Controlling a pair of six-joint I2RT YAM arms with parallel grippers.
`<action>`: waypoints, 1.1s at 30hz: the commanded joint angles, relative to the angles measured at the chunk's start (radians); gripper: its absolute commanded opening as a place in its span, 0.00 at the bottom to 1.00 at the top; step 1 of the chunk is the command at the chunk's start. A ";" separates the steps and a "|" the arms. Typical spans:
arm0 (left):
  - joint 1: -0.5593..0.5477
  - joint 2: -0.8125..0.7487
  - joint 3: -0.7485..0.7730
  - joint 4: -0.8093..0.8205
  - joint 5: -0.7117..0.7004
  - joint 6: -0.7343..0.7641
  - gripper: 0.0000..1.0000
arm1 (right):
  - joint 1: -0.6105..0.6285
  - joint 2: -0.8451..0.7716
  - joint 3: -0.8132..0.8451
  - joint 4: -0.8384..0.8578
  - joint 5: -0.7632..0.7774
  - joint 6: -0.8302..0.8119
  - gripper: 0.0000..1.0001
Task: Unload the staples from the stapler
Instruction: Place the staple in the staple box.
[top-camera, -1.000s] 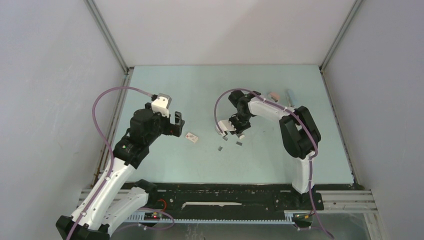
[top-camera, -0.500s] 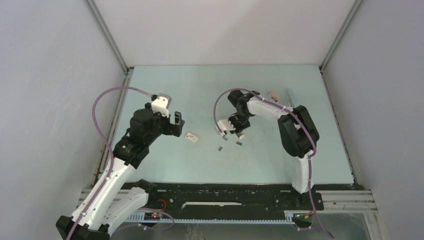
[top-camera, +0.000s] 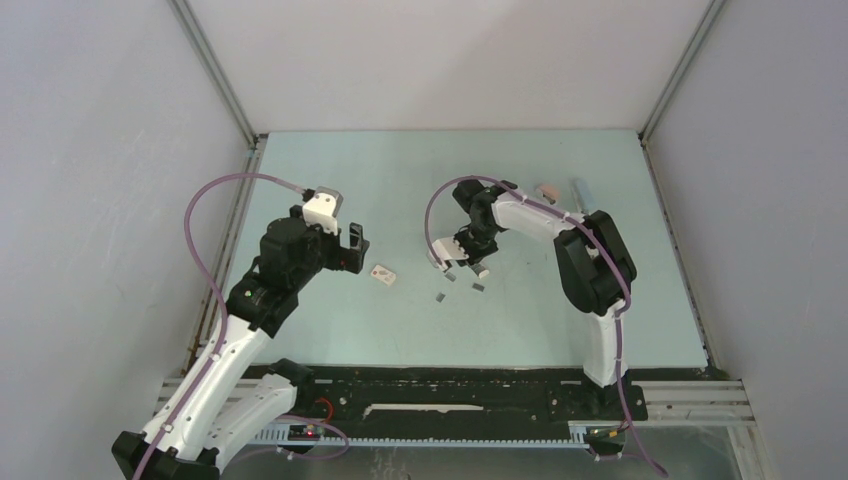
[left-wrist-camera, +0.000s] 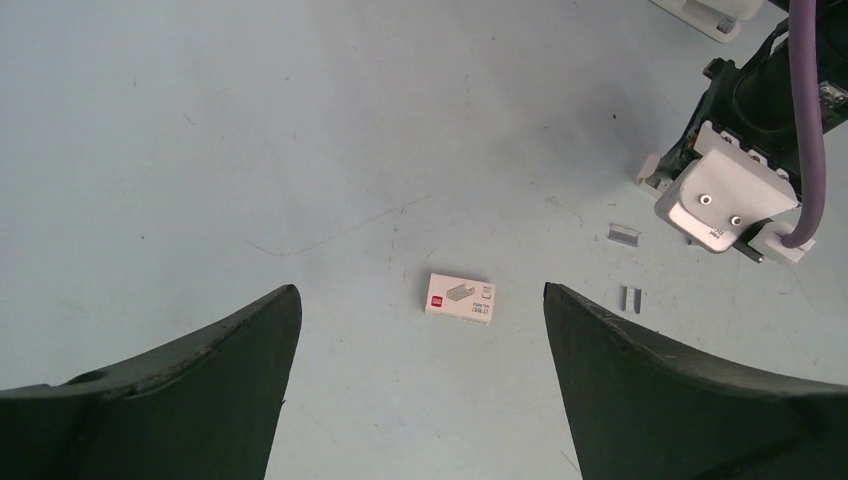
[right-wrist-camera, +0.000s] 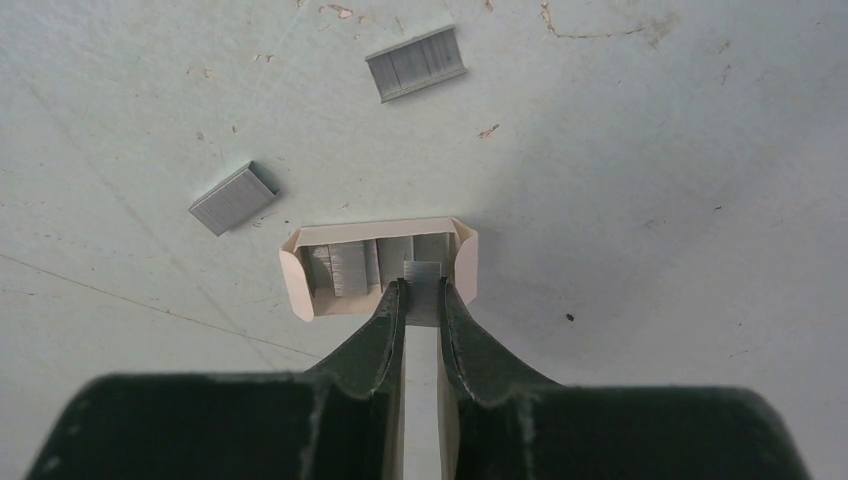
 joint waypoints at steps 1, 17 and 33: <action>0.009 -0.008 -0.015 0.019 0.007 0.023 0.97 | 0.013 0.016 0.037 -0.006 0.001 -0.015 0.15; 0.010 -0.006 -0.016 0.019 0.007 0.023 0.97 | 0.015 0.030 0.033 -0.013 0.011 -0.021 0.15; 0.010 -0.005 -0.016 0.019 0.007 0.023 0.97 | 0.021 0.028 0.036 0.002 0.012 0.000 0.25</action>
